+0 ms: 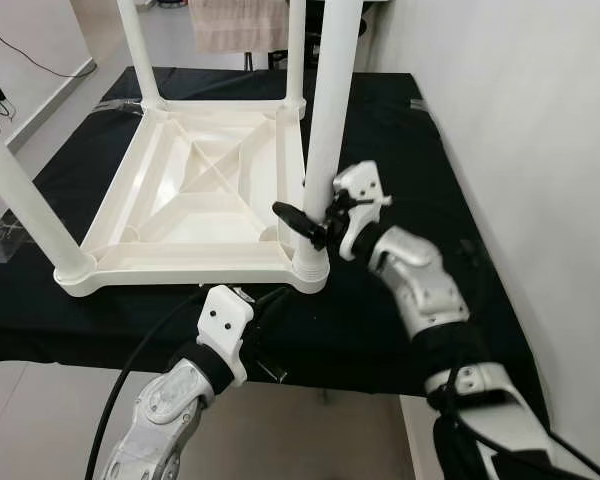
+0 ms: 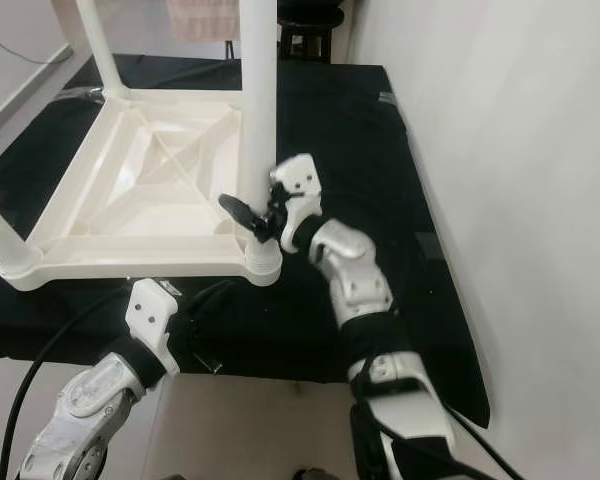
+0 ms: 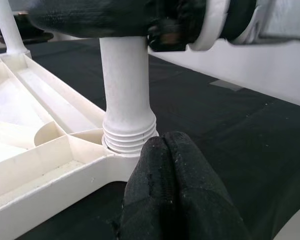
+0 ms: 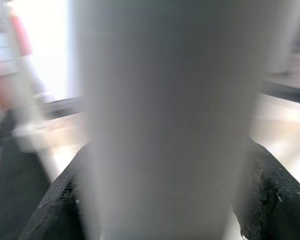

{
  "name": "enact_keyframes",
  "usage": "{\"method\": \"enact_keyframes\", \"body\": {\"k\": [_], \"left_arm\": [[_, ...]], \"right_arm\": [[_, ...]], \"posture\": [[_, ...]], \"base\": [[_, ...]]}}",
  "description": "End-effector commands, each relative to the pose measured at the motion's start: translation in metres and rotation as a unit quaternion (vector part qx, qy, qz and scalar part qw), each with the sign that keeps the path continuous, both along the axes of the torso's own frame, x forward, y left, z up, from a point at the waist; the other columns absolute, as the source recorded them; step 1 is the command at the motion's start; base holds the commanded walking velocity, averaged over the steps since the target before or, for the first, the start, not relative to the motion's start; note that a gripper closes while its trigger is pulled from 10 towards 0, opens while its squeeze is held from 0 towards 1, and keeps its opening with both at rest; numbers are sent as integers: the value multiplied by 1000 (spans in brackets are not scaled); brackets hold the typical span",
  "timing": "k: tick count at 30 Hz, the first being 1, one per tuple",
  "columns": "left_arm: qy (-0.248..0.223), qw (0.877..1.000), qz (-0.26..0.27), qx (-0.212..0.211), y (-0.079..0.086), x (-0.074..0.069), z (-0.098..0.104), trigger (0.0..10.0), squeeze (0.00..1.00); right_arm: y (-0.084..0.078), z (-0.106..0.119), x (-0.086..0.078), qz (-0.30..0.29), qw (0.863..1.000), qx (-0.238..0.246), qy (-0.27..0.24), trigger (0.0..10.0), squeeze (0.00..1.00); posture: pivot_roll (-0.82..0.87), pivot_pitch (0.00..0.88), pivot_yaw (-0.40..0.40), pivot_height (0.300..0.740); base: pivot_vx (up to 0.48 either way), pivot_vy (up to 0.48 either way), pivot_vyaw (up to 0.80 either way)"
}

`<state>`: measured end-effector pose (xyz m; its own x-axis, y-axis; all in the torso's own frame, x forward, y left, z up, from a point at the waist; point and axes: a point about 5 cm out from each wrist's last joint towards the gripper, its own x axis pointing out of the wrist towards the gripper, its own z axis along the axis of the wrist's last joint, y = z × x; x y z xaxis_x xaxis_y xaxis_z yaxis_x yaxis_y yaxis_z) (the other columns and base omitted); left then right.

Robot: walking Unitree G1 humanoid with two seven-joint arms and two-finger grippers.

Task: Building children table

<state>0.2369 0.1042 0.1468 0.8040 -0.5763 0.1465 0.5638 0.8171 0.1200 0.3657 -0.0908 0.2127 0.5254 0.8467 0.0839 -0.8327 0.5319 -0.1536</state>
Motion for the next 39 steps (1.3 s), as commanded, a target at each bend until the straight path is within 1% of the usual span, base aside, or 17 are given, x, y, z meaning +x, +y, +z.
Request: {"method": "enact_keyframes", "body": {"k": [1,3,8,9,10,20,26,27,28,29,30,31,32,34,36,37,39], "left_arm": [[12,1000,-1,5,0,-1,-5,10000,0],[12,1000,0,5,0,0,-5,10000,0],[11,1000,2,5,-1,-1,-5,10000,0],[10,1000,2,4,-1,-1,-5,10000,0],[10,1000,3,4,-1,-1,-5,10000,0],[11,1000,0,1,-2,-2,-4,10000,0],[11,1000,-1,1,-2,-3,-3,10000,0],[11,1000,0,1,-1,-3,-3,10000,0],[11,1000,0,1,-1,-3,-3,10000,0],[11,1000,0,1,-1,-4,-3,10000,0],[11,1000,0,1,-1,-4,-3,10000,0],[11,1000,0,1,0,-4,-2,10000,0],[11,1000,0,1,0,-4,-2,10000,0],[12,1000,-1,2,2,-4,-2,10000,0],[13,1000,-2,2,2,-3,-3,10000,0],[13,1000,-2,2,2,-3,-3,10000,0],[14,1000,-3,3,2,-3,-3,10000,0]], "right_arm": [[7,-5,-3,42,999,-7,6,10000,0],[6,2,-3,104,994,-18,9,10000,0],[6,7,2,130,991,-5,31,10000,0],[6,7,3,137,990,-3,35,7725,0],[6,7,4,137,990,0,40,0,0],[-5,6,6,134,990,8,39,0,0],[-17,-4,5,67,997,5,27,0,0],[-18,-12,5,25,999,9,41,0,0],[-18,-12,5,25,999,9,41,0,0],[-15,-23,4,-48,998,-1,46,0,0],[-15,-23,4,-48,998,-1,46,0,0],[-13,-40,0,-187,980,6,67,0,0],[-13,-40,0,-187,980,6,67,0,0],[2,-64,-25,-284,954,19,98,0,0],[11,-66,-31,-277,956,9,93,0,0],[17,-66,-33,-257,963,0,84,0,0],[16,-65,-29,-259,962,3,86,0,0]], "posture": [[98,112,-47,740],[101,112,-52,740],[106,115,-58,740],[106,116,-58,740],[107,118,-60,740],[96,132,-57,740],[97,139,-55,740],[95,141,-56,740],[95,141,-56,740],[94,144,-52,740],[94,144,-52,740],[90,153,-47,740],[90,153,-47,740],[88,150,-37,740],[77,142,-28,740],[78,142,-27,740],[85,141,-30,740]], "base": [[0,0,0],[0,0,0],[0,0,0],[0,0,0],[0,0,0],[0,0,0],[0,0,0],[0,0,0],[0,0,0],[0,0,0],[0,0,0],[0,0,0],[0,0,0],[0,0,0],[0,0,0],[0,0,0],[0,0,0]]}}
